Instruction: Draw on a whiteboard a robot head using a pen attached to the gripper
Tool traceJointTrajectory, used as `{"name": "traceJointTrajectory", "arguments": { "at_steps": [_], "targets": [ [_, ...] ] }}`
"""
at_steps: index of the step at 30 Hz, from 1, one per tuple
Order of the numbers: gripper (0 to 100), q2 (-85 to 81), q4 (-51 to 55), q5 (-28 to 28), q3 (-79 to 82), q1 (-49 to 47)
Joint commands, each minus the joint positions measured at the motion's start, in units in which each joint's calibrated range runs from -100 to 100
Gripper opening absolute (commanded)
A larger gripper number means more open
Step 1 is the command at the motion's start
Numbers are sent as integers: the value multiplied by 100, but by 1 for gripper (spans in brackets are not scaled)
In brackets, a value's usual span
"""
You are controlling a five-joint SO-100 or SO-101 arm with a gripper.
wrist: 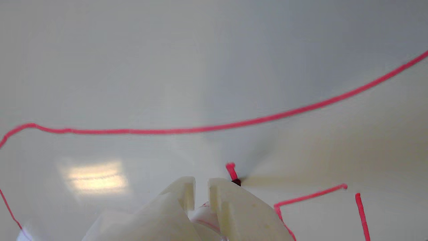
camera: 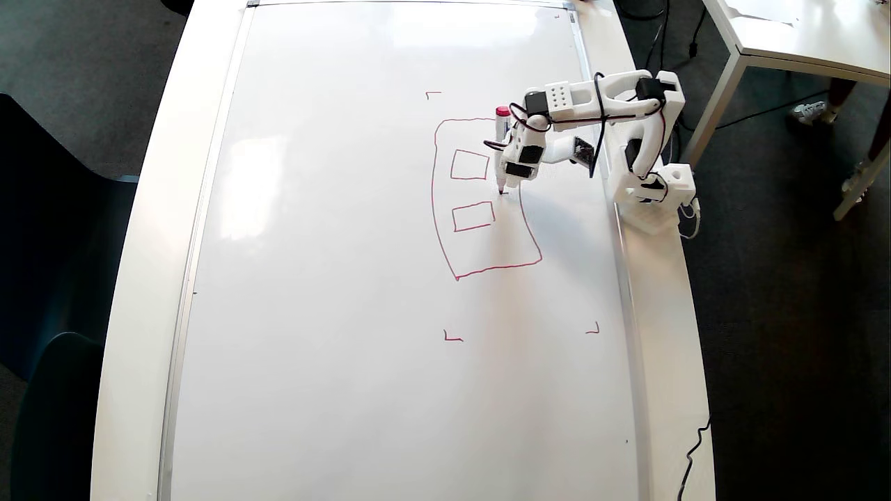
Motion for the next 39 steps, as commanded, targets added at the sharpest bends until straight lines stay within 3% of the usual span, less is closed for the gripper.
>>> {"name": "traceJointTrajectory", "arguments": {
  "at_steps": [1, 21, 39],
  "targets": [
    [1, 11, -182, -20, -100, -34],
    [1, 3, -147, 436, -272, 533],
    [1, 11, -164, 109, -9, -86]
  ]
}}
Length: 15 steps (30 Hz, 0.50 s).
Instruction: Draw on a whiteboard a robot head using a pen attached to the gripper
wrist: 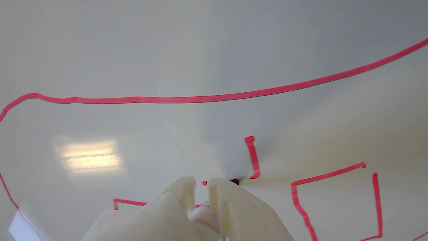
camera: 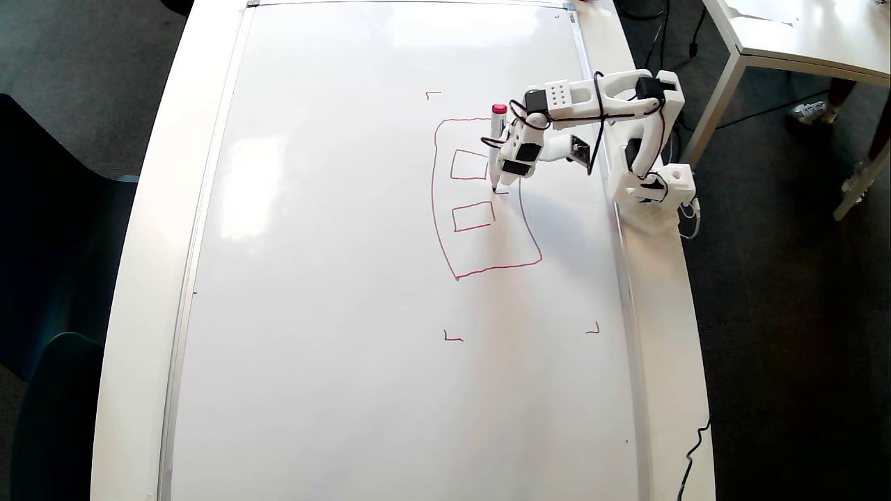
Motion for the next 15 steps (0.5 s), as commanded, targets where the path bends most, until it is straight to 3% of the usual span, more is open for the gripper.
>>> {"name": "traceJointTrajectory", "arguments": {
  "at_steps": [1, 15],
  "targets": [
    [1, 3, 72, -60, -46, -146],
    [1, -23, 72, 278, -46, 561]
  ]
}}
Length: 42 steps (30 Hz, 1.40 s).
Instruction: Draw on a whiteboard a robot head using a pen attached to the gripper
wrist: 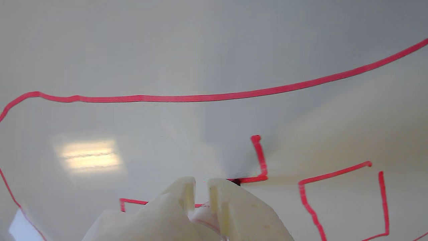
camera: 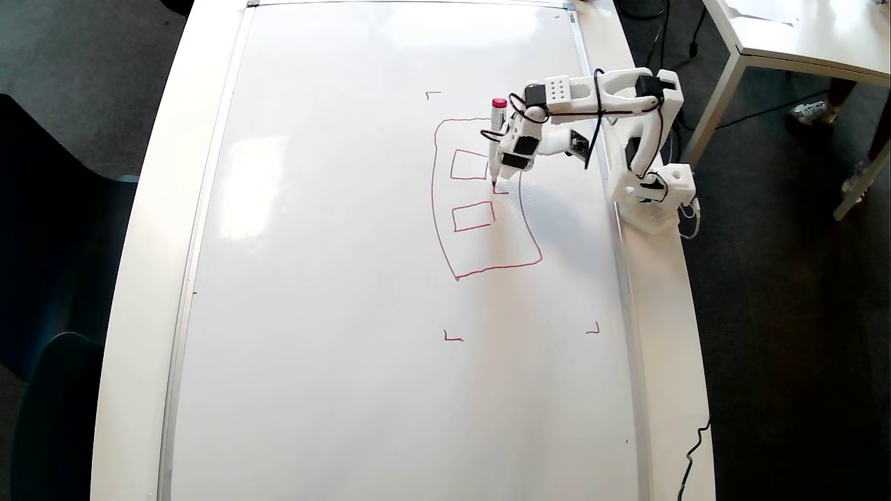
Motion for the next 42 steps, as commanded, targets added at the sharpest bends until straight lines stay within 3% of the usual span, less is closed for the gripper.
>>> {"name": "traceJointTrajectory", "arguments": {
  "at_steps": [1, 29, 42],
  "targets": [
    [1, -23, 30, 114, -37, 229],
    [1, -90, 517, 114, 481, 192],
    [1, -23, 517, 71, 599, -375]
  ]
}}
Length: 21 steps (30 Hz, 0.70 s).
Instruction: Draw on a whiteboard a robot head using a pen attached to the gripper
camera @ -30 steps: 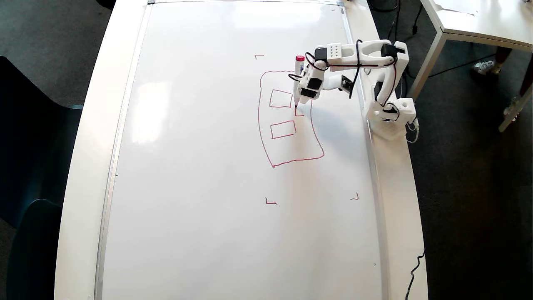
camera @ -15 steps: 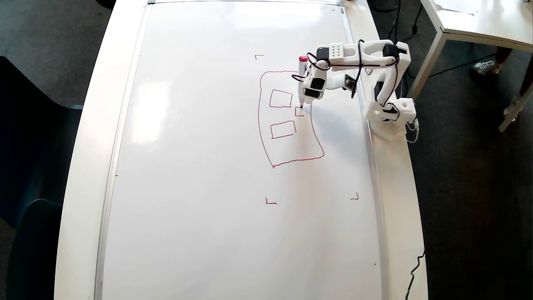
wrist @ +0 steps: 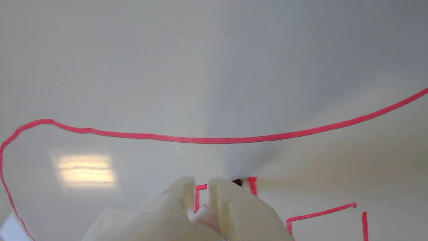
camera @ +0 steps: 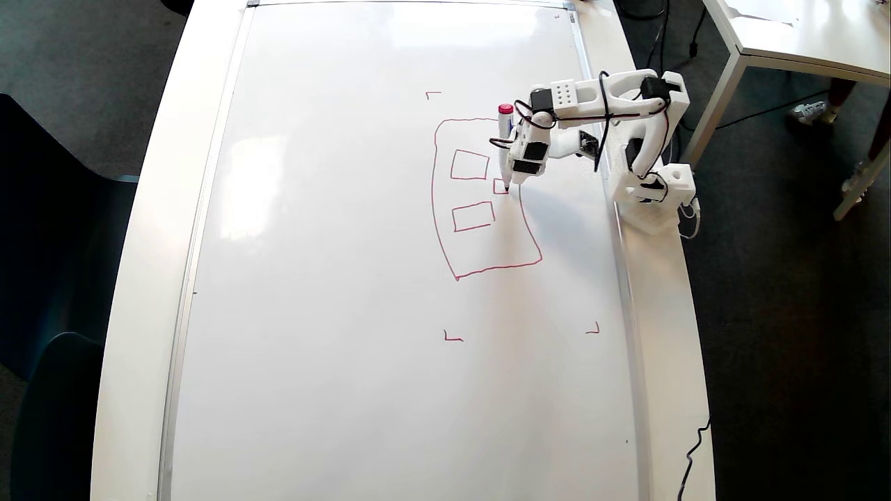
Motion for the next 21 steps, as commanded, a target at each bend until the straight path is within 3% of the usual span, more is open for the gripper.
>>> {"name": "traceJointTrajectory", "arguments": {
  "at_steps": [1, 8, 13, 21],
  "targets": [
    [1, 79, 69, -3, 151, -118],
    [1, 4, 121, -3, -194, -104],
    [1, -97, 1468, -3, -2200, -111],
    [1, 582, 1468, -40, -3753, -214]
  ]
}}
